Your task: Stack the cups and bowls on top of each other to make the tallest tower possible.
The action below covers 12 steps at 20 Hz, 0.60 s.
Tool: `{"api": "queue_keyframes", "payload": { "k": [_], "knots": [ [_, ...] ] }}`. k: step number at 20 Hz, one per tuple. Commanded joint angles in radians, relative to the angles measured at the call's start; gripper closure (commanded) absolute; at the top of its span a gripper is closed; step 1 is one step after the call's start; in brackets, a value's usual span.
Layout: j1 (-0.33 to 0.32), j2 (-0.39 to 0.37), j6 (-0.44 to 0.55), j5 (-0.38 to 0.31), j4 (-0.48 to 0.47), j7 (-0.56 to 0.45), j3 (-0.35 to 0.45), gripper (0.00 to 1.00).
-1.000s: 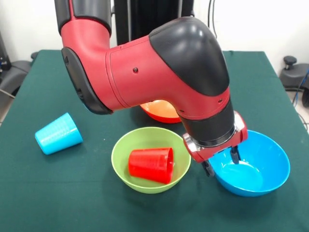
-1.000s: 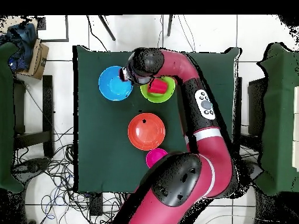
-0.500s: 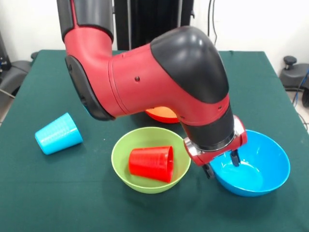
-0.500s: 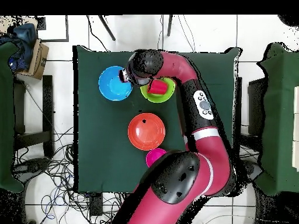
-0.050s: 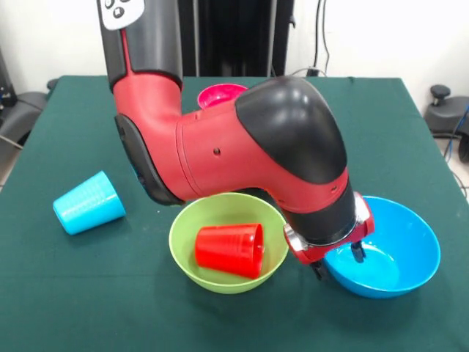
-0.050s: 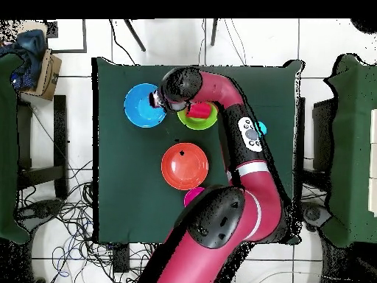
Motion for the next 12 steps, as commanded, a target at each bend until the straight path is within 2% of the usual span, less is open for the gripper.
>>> {"api": "queue_keyframes", "payload": {
  "k": [1, 2, 5, 8, 12],
  "knots": [
    [0.033, 0.038, -0.017, -0.085, -0.061, -0.29, -0.008, 0.0],
    [0.031, 0.033, -0.038, -0.086, -0.05, -0.271, -0.011, 1.0],
    [0.028, 0.029, -0.044, -0.082, -0.049, -0.259, -0.01, 1.0],
    [0.024, 0.011, 0.008, -0.069, -0.044, -0.297, 0.002, 1.0],
    [0.019, 0.007, -0.002, -0.075, -0.036, -0.3, 0.003, 1.0]
  ]
}}
